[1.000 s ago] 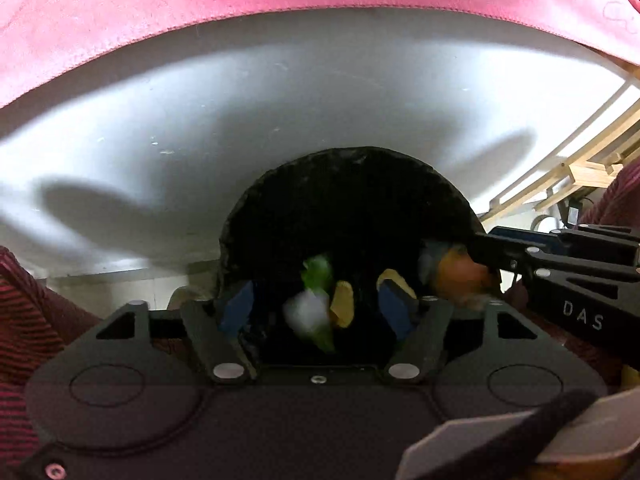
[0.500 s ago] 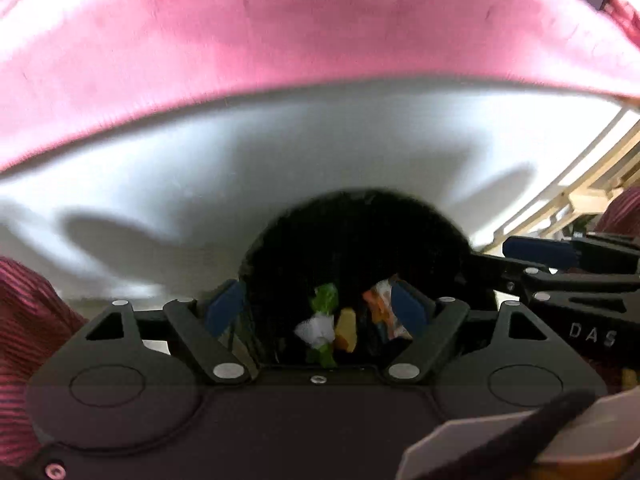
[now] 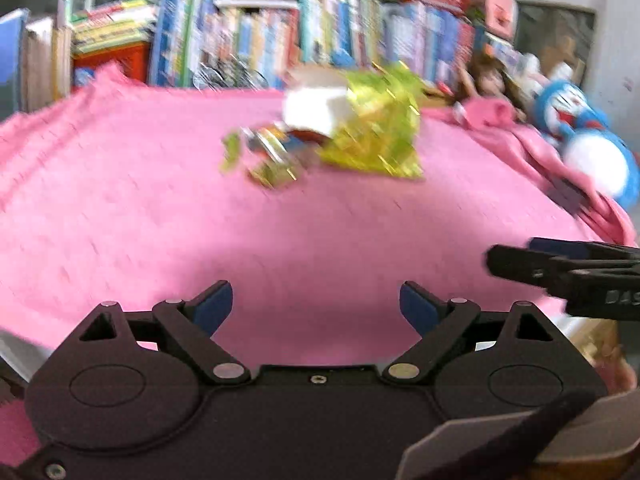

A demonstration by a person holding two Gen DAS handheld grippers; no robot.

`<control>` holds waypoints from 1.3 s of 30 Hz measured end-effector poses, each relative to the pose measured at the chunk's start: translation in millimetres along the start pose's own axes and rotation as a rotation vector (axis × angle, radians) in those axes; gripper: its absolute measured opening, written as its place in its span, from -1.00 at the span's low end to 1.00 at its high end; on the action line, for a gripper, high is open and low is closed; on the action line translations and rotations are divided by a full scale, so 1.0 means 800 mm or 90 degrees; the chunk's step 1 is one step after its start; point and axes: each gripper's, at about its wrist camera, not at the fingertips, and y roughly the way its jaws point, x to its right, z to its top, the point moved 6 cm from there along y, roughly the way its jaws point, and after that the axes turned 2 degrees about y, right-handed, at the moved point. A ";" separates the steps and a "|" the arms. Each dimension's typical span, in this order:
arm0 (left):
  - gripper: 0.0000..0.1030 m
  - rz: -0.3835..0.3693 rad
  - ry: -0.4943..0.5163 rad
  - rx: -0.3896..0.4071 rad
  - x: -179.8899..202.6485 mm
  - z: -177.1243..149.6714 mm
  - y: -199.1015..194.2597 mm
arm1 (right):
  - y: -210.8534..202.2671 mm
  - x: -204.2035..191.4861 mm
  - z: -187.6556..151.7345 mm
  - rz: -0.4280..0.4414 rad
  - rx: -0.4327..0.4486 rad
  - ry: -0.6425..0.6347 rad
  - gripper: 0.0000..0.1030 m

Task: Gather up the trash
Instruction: 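Grasp the crumpled gold foil with the left tool while the right grasps the yellow-green foil bag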

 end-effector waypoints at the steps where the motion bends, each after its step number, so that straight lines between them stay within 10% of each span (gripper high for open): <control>1: 0.75 0.009 -0.003 0.014 -0.005 0.010 0.005 | 0.006 0.002 0.012 -0.007 0.018 -0.002 0.98; 13: 0.75 0.063 -0.004 0.053 -0.027 0.085 0.127 | 0.129 0.024 0.121 -0.053 0.054 0.024 1.00; 29: 0.72 0.054 -0.024 0.021 -0.047 0.095 0.203 | 0.241 0.026 0.140 -0.097 0.003 0.026 1.00; 39: 0.06 0.047 -0.032 0.038 -0.045 0.090 0.196 | 0.248 0.033 0.138 -0.073 -0.022 0.059 0.91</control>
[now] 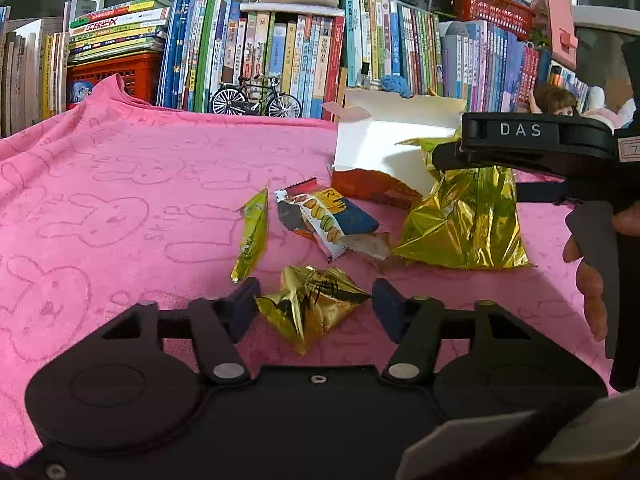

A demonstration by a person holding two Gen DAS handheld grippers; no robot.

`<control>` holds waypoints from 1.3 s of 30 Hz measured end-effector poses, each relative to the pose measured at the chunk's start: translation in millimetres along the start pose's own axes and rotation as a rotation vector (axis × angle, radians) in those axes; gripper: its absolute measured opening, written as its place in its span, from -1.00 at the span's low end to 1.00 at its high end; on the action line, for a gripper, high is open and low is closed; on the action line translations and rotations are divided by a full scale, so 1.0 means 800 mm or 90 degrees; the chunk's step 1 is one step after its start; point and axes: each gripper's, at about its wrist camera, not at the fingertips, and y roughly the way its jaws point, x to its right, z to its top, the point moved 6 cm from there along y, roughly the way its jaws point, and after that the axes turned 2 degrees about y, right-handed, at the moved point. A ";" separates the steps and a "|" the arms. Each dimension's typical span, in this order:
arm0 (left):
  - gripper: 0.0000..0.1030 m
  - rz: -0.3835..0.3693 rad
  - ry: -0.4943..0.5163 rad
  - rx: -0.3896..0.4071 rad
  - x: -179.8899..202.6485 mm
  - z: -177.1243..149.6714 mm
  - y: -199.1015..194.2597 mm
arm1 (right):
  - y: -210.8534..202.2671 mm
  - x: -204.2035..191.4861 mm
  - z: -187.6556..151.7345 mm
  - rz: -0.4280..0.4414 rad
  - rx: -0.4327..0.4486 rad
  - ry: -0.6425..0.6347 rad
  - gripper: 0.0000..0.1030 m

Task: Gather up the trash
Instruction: 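Grasp the crumpled gold foil with the left tool while the right grasps the yellow-green foil bag, then carry the foil pieces down into the bin and open both tools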

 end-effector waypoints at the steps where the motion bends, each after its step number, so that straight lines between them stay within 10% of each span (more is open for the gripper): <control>1: -0.02 0.001 0.000 0.003 0.000 0.001 -0.003 | -0.003 0.000 0.000 0.010 -0.003 0.003 0.83; 8: -0.16 0.005 0.004 0.025 0.004 0.009 -0.026 | -0.038 -0.010 -0.002 0.019 0.016 -0.017 0.36; 39: -0.20 -0.078 -0.002 0.033 0.062 -0.044 -0.180 | -0.231 0.001 -0.099 0.088 0.052 -0.068 0.36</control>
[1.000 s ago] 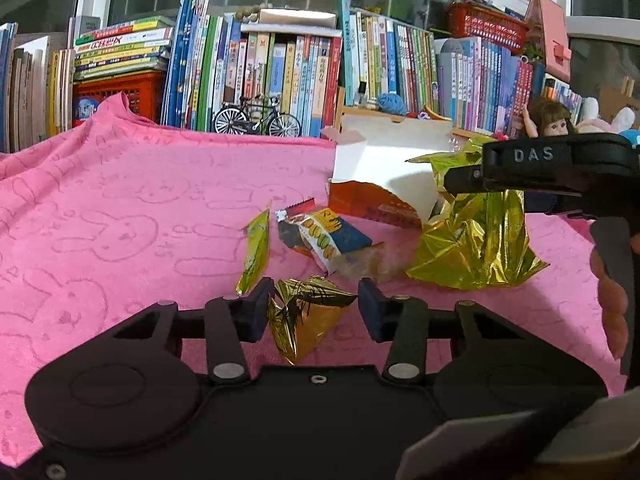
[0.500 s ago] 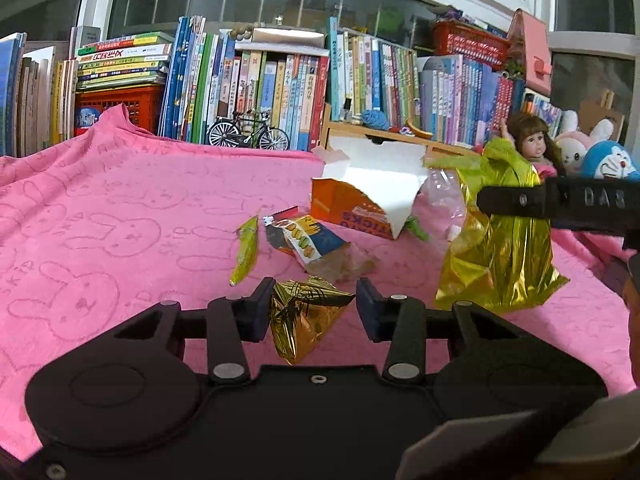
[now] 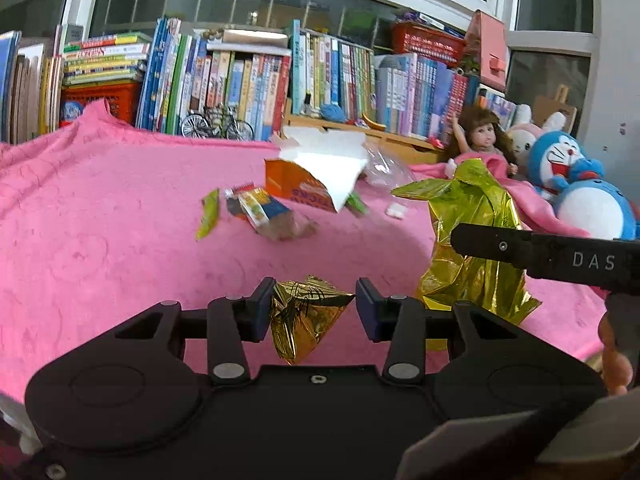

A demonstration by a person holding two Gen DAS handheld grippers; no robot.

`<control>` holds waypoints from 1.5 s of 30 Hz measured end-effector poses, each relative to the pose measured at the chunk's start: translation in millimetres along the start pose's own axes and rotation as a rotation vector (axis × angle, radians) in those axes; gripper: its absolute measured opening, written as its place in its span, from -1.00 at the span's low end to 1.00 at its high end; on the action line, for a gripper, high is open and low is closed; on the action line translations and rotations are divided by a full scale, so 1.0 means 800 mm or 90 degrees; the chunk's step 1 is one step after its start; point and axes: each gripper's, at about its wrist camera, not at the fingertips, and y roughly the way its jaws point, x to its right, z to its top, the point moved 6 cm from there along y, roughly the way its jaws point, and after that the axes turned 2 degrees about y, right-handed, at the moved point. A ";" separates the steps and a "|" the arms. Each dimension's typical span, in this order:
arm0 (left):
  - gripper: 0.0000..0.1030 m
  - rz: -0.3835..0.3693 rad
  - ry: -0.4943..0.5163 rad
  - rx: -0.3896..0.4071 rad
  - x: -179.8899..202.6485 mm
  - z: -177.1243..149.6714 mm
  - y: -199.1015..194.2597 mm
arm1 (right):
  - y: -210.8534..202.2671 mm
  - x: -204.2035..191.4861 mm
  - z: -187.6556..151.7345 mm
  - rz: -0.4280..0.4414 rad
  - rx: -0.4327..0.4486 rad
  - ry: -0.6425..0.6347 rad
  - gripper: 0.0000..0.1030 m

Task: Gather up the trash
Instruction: 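Carry the foil pieces down into the bin and open both tools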

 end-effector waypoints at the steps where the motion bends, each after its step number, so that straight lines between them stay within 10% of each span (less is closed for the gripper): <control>1: -0.20 -0.004 -0.002 -0.006 0.003 -0.005 -0.004 | -0.006 0.000 -0.006 0.002 -0.002 0.005 0.36; 21: -0.20 -0.025 0.023 -0.169 0.030 -0.117 -0.025 | -0.078 0.007 -0.122 -0.010 -0.082 0.063 0.37; 45: -0.19 0.005 0.046 -0.371 0.020 -0.257 0.062 | -0.007 0.035 -0.275 -0.032 -0.312 0.191 0.42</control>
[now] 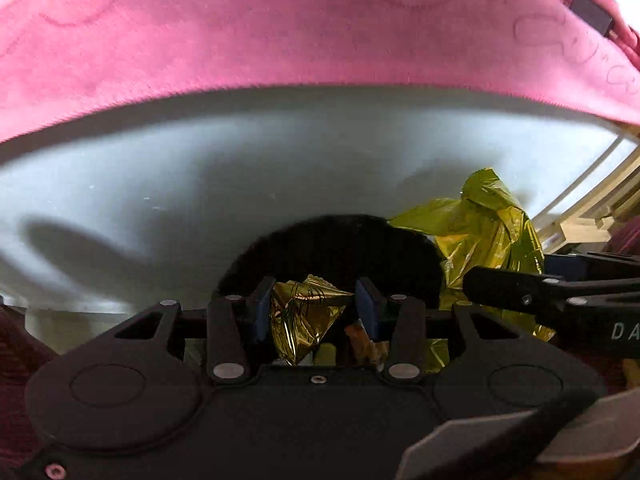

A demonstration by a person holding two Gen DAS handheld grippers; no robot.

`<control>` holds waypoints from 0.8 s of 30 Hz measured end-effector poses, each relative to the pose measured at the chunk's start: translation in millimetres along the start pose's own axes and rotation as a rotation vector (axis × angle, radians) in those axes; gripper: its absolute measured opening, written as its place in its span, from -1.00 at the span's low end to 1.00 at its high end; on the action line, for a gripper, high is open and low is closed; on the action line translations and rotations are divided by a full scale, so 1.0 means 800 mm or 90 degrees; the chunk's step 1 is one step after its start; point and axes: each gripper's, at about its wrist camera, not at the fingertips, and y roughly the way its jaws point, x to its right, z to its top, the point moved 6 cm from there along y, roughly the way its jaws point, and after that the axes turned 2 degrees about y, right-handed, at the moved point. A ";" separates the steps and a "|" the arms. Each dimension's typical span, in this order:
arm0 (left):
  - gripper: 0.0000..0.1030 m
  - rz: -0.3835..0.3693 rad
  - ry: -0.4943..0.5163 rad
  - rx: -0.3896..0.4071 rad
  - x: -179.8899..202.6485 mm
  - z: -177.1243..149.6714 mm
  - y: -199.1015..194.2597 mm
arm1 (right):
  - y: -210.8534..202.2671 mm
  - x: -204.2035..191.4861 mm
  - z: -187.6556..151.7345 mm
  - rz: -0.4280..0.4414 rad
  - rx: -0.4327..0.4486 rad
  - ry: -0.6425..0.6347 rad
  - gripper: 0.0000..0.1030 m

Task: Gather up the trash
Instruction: 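Carry the foil pieces down into the bin and open both tools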

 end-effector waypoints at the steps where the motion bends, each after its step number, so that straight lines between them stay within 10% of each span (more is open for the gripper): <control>1: -0.19 0.000 0.001 -0.003 0.000 0.000 0.003 | 0.002 -0.001 -0.001 0.000 -0.005 -0.003 0.43; 24: 0.40 0.009 0.002 -0.016 -0.007 -0.001 0.004 | 0.012 -0.005 -0.005 -0.005 -0.024 -0.018 0.78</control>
